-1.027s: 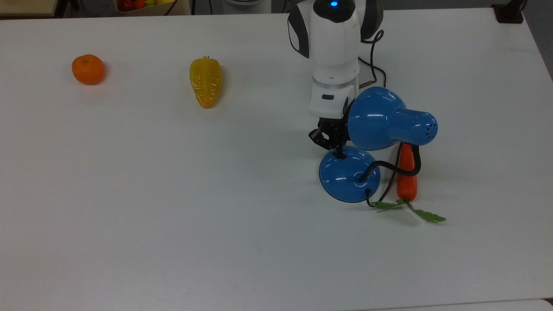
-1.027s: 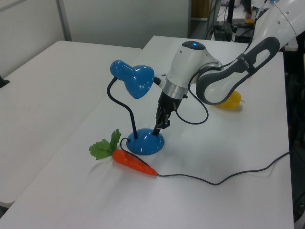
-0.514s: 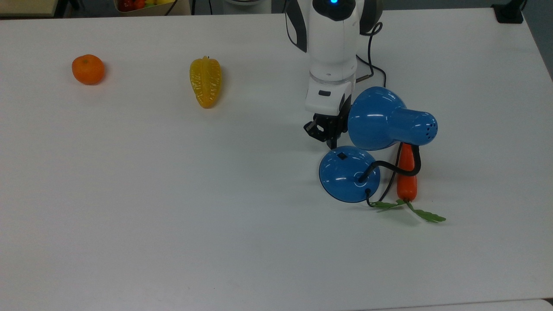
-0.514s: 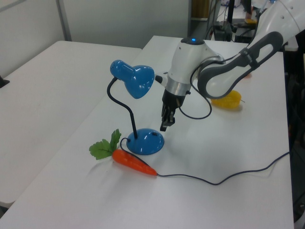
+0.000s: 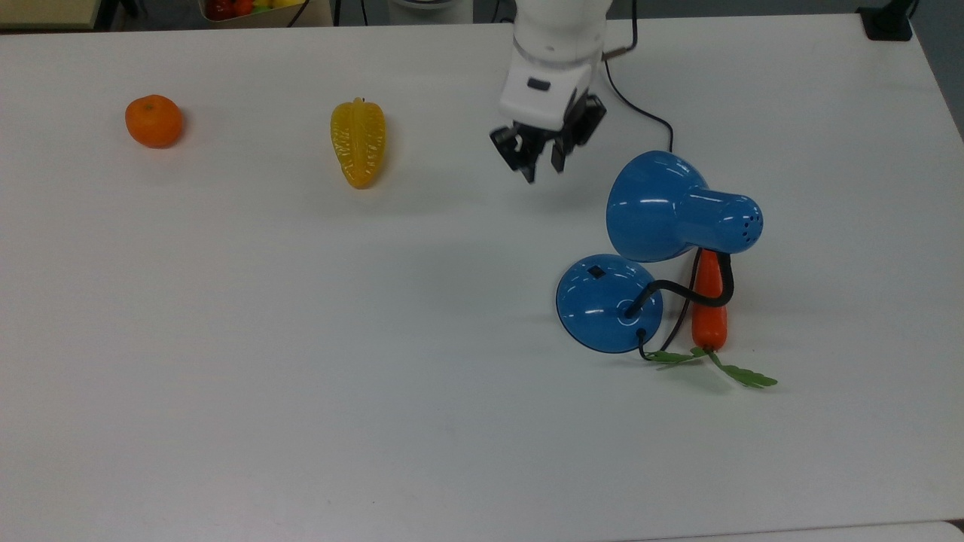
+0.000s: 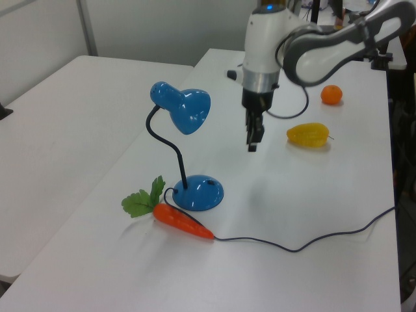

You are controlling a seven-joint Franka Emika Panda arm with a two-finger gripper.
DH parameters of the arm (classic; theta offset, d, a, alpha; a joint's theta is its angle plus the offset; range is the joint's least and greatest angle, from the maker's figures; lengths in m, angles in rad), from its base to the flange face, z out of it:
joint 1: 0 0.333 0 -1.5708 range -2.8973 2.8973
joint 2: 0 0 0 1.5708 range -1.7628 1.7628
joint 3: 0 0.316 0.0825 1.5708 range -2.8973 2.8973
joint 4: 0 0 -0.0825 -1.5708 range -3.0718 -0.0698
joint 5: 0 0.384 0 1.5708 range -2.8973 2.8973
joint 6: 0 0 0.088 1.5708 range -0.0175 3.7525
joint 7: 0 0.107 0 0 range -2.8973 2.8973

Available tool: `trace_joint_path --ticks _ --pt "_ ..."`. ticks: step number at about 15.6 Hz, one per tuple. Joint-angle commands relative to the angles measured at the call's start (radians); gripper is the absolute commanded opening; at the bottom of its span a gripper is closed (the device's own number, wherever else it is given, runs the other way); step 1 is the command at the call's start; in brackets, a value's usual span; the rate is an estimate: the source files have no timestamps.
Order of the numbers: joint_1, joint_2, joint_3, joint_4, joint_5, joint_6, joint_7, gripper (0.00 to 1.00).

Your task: Turn off lamp

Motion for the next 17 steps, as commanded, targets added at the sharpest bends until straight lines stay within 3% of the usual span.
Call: trace_joint_path --ticks 1,7,11,15,17 --pt "-0.019 -0.113 -0.007 -0.035 -0.002 -0.136 0.01 1.0" --pt "-0.04 -0.245 -0.013 -0.017 0.0 -0.302 0.095 1.0" --pt "-0.047 -0.27 -0.043 0.04 -0.002 -0.415 0.144 1.0" --pt "-0.045 -0.296 -0.116 0.078 0.009 -0.434 0.141 1.0" --pt "-0.031 -0.296 -0.173 0.081 0.061 -0.423 0.129 1.0"
